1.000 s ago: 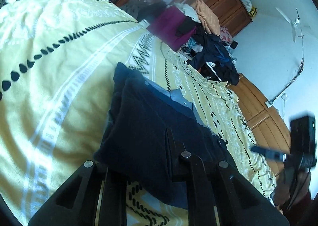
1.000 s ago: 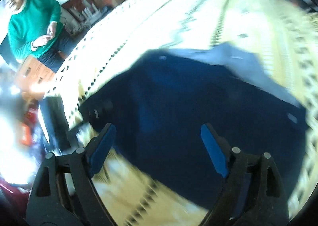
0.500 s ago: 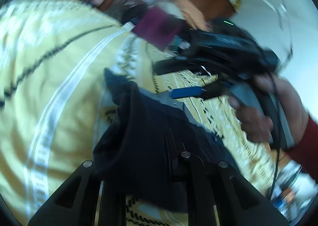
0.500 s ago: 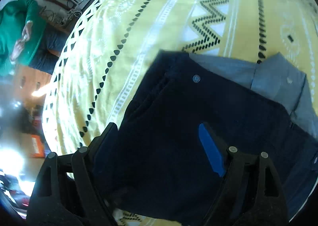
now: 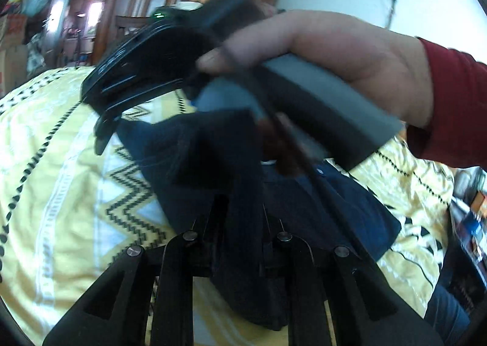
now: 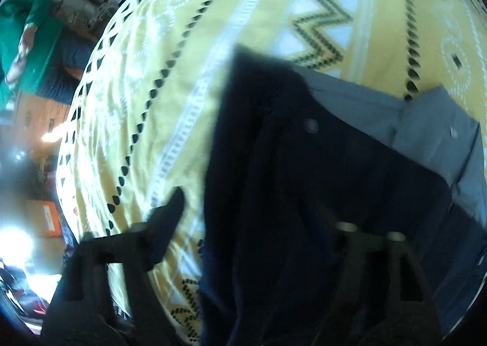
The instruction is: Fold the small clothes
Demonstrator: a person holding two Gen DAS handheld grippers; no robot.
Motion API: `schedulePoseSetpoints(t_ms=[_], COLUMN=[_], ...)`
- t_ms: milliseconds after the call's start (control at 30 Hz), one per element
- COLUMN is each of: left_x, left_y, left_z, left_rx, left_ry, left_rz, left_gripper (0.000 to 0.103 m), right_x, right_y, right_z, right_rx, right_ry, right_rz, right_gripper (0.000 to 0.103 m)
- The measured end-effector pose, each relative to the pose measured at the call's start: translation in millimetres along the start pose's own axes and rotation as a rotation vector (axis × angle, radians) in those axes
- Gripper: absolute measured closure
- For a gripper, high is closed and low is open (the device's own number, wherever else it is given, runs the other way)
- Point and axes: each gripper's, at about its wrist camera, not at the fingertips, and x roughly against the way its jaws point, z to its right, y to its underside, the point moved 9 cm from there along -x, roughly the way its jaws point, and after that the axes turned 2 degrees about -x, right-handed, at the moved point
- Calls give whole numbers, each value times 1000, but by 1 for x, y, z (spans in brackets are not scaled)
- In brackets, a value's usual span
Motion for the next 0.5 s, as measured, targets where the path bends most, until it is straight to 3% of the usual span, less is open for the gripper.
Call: schedulePoseSetpoints(t_ms=[67,100,267,500], left_x=[-4,-5,-15,-37], left_y=[1,2,9,5], left_z=[17,26,76,161], left_rx=[-35,-56,-173,-267], left_ry=[20,29,89,205], left_rz=[-15,-22,-64,-117], left_gripper=[88,88,88,88], right_x=[5,12,73,144], right_y=[9,12,41,101], right_z=[21,28,72,150], right_rx=[-33,-49,-130,-241], right_ry=[-34,-54,-169,-280], right_rz=[53,89,310,499], right_gripper=[84,90,95,97])
